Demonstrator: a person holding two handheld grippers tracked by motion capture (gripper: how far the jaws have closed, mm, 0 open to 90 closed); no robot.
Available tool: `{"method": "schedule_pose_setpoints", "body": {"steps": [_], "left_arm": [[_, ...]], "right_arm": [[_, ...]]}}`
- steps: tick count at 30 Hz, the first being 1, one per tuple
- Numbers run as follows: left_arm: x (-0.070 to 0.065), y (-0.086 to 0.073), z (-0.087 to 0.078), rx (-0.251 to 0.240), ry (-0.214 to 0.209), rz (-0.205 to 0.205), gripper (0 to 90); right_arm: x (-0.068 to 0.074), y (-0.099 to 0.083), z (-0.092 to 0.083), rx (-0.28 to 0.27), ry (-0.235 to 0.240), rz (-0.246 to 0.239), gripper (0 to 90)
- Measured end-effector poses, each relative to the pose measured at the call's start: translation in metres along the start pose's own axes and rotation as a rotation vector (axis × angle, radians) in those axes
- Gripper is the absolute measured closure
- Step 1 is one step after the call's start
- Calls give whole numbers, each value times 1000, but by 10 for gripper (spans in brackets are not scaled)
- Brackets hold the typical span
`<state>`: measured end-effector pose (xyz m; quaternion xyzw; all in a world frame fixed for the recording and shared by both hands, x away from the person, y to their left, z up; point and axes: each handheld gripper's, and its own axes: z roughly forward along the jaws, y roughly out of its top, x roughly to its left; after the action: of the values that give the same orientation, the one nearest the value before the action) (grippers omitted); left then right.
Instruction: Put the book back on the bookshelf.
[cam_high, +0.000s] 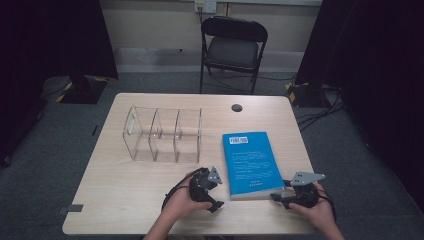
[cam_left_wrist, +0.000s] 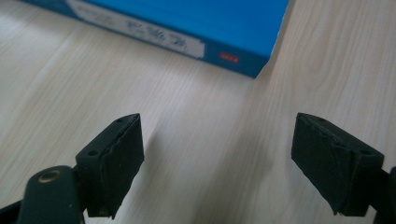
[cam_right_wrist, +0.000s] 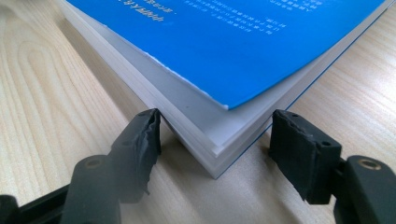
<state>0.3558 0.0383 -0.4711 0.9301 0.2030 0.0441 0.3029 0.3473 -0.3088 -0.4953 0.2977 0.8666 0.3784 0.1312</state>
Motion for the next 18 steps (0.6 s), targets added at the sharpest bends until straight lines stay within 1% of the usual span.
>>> {"method": "schedule_pose_setpoints", "body": {"steps": [1,2,3,4,5,6,7,8,9,10,11,12,13,15,16,17,18], "left_arm": [[-3,3,4,-24,-10,-18,169],[-2,6,5,-4,-13,11,169],[-4,12,10,-15,-26,1,168],[-5,16,12,-18,-29,12,169],[-5,20,14,-15,-55,22,169],[-6,23,15,-22,-52,25,170],[-7,26,18,-56,-60,-4,176],[-7,28,19,-48,-50,13,179],[-7,30,21,-40,-60,27,179],[-9,31,24,-43,-46,13,171],[-10,33,25,-34,-43,9,158],[-9,34,25,-11,-37,29,153],[-9,33,25,-17,-27,30,154],[-8,33,24,-17,-24,24,163],[-7,32,25,-35,-32,14,163],[-7,31,22,-42,-36,18,180],[-6,32,20,-32,-45,21,178]], "right_arm": [[0,1,0,10,-1,-7,341],[0,1,0,10,-1,-7,341],[0,2,-1,18,-4,-16,346],[0,2,-1,15,1,-11,349],[0,2,-1,13,0,-12,352],[-1,2,-1,13,1,-10,355],[-1,2,-1,18,6,-4,357],[-1,3,-1,20,9,-6,357],[-1,4,-1,26,5,-10,358],[-1,4,-1,28,7,-5,358],[-1,4,-1,29,7,-7,361],[-1,4,-1,26,11,-8,364],[-1,4,-2,28,5,-5,369],[-1,5,-2,29,4,-10,376],[-1,5,-2,29,4,-10,376],[-1,6,-3,37,4,-11,376],[-1,6,-3,38,3,-13,377]]}}
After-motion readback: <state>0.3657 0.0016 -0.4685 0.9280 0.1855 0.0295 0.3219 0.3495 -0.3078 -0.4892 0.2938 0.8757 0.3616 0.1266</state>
